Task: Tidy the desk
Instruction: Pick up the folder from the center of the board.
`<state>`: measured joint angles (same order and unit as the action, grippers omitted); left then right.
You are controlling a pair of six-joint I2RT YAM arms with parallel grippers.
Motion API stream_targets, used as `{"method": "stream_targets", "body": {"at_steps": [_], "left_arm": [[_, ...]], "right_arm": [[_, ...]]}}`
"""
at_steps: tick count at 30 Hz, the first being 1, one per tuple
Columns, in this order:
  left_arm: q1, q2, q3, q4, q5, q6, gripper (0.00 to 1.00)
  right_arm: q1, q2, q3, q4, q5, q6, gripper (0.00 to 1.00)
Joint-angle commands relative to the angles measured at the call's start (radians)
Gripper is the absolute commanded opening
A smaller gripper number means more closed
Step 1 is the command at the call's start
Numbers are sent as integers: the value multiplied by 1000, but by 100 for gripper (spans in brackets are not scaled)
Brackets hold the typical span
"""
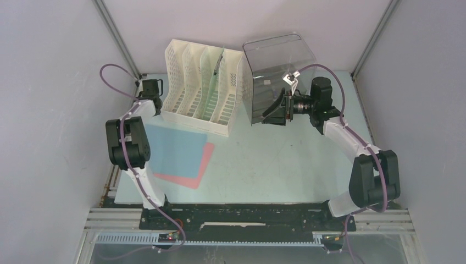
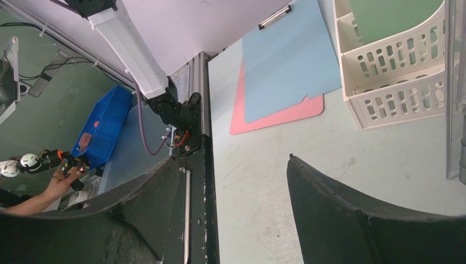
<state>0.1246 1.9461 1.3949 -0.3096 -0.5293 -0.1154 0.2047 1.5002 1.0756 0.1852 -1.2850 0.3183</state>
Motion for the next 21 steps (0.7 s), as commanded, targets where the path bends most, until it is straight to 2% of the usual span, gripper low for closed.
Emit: {"method": "stream_targets", "body": {"at_steps": [1, 9, 15, 18, 21], "left_arm": [[-5, -105, -72, 87, -52, 12, 0], [10, -138, -113, 52, -55, 11, 0], [40, -140, -117, 0, 20, 20, 0], [26, -152, -114, -6, 39, 53, 0], [-19, -193, -108, 7, -28, 88, 0]], "right_arm": [[-9, -5, 28, 34, -21, 17, 80], [-14, -13, 29, 32, -34, 17, 80], [-29, -20, 28, 30, -46, 13, 80], [-33, -24, 2, 98, -52, 56, 80], [-37, -23, -4, 126, -54, 75, 80]]}}
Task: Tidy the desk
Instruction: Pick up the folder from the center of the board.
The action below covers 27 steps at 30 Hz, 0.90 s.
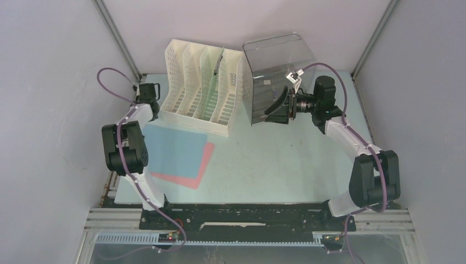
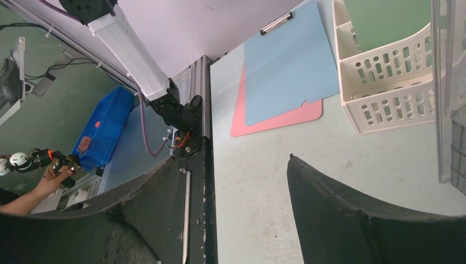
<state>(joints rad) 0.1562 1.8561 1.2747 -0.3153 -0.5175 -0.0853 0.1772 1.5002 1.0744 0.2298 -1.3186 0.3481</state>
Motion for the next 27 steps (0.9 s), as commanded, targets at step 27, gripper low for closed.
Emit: {"method": "stream_targets", "body": {"at_steps": [27], "left_arm": [[80, -230, -128, 172, 127, -29, 21]], "right_arm": [[-25, -34, -3, 86, -12, 49, 80]]}}
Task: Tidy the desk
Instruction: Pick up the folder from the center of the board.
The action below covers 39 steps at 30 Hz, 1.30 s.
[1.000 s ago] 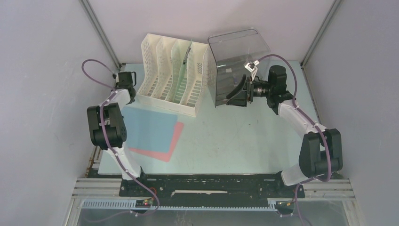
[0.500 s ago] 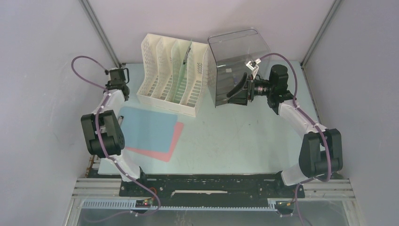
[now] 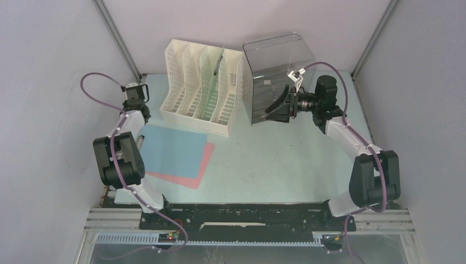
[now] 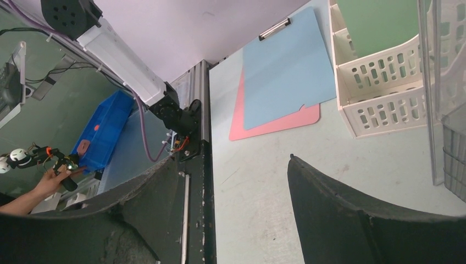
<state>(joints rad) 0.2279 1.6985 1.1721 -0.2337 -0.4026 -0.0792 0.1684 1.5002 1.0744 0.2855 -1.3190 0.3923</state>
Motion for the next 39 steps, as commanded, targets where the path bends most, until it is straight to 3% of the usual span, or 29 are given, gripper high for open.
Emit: {"method": "stream_targets", "body": {"at_steps": [1, 6, 14, 20, 25, 39], "left_arm": [[7, -78, -36, 98, 7, -40, 20], [-26, -95, -60, 116, -48, -16, 19], [-172, -60, -100, 201, -211, 108, 19], [-167, -56, -107, 226, -224, 172, 18], [-121, -59, -78, 214, -196, 179, 16], [-142, -40, -86, 273, -220, 226, 19]], "right_arm": [[-18, -33, -3, 31, -13, 4, 80], [-22, -22, -3, 37, -19, 4, 80], [-32, -29, -4, 28, -33, -3, 80], [-55, -42, -4, 26, -36, -4, 81], [-61, -43, -40, 152, -36, 86, 81], [-60, -33, -40, 150, -29, 80, 81]]}}
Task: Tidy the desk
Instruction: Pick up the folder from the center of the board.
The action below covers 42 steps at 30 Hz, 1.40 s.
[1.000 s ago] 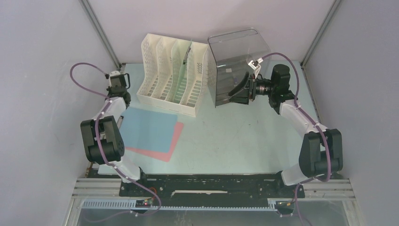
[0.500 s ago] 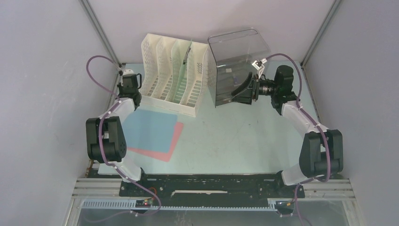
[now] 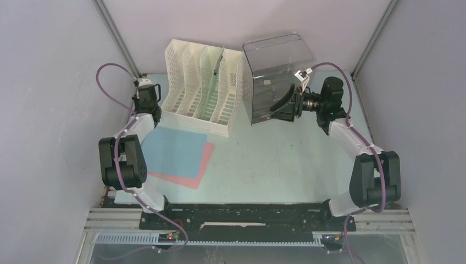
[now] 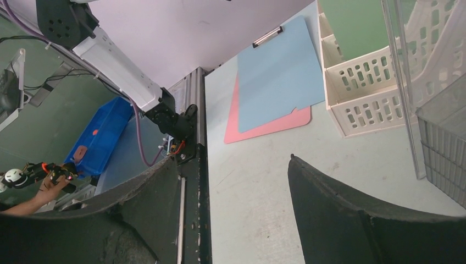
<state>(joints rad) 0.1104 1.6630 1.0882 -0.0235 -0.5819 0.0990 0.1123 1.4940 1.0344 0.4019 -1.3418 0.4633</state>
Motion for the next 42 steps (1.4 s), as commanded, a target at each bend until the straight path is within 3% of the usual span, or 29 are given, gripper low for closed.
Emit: {"method": "stream_targets", "body": {"at_steps": [1, 13, 18, 28, 42], "left_arm": [[-33, -4, -12, 70, -53, 57, 19], [-82, 18, -38, 99, -121, 117, 22], [-86, 20, -48, 125, -149, 191, 17], [15, 12, -51, 188, -82, 161, 14], [91, 172, 264, -38, 86, 65, 4]], "right_arm": [[-3, -21, 0, 40, -5, 11, 81], [0, -14, 0, 45, -14, 11, 81], [-5, -22, 0, 29, -15, -1, 82], [-13, -31, 1, 26, -15, -1, 82], [-21, -38, 0, 15, 4, -12, 82]]}}
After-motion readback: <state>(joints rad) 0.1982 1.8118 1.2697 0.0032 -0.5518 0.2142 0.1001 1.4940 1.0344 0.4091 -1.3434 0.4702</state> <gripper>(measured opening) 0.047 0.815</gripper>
